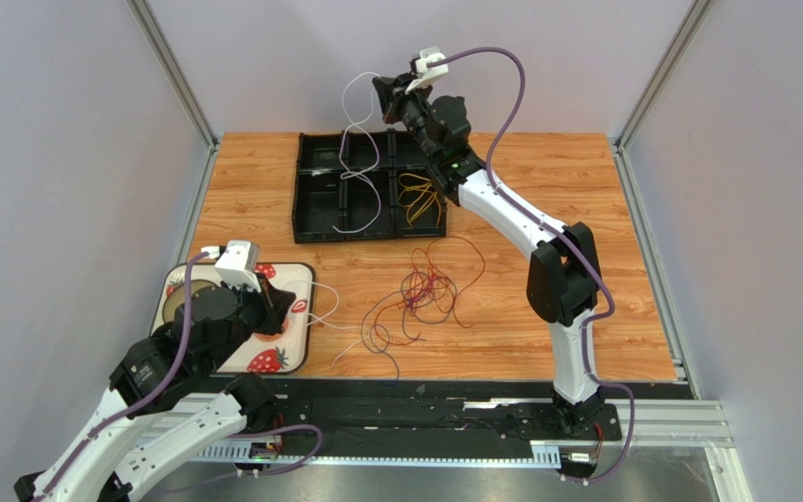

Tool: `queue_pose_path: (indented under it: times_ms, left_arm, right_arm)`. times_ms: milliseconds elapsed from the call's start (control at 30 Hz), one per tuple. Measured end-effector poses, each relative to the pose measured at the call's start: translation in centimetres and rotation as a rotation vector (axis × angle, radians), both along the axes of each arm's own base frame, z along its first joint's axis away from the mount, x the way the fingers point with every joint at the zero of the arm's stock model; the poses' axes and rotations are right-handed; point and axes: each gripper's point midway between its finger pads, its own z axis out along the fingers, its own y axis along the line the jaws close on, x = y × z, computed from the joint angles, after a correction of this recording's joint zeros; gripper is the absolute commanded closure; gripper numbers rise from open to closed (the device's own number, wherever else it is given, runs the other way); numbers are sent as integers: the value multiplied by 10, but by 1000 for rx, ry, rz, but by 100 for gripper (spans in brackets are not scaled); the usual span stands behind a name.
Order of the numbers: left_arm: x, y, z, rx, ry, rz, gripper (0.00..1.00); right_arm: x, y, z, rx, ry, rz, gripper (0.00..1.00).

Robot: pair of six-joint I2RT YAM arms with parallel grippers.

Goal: Untangle the cables

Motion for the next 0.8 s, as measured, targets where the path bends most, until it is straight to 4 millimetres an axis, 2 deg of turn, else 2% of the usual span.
queue_pose_path:
  times_ms: [133, 267, 467, 567, 800]
  left_arm:
    - [1, 0, -1, 4, 2, 4, 100]
    - [2, 0, -2, 13, 9, 8, 100]
    - [3, 0, -4, 21, 16, 13, 100]
    - [3, 1, -5, 25, 18, 16, 100]
    - [4, 1, -6, 29, 20, 19, 100]
  right_arm:
    - [4, -3, -26, 3, 41, -1, 100]
    - [6, -3, -71, -15, 121, 3, 100]
    - [1, -5, -128, -46, 223, 8, 100]
    - [-1, -4, -140, -51, 250, 11, 100]
    - [-6, 2, -145, -64, 271, 22, 100]
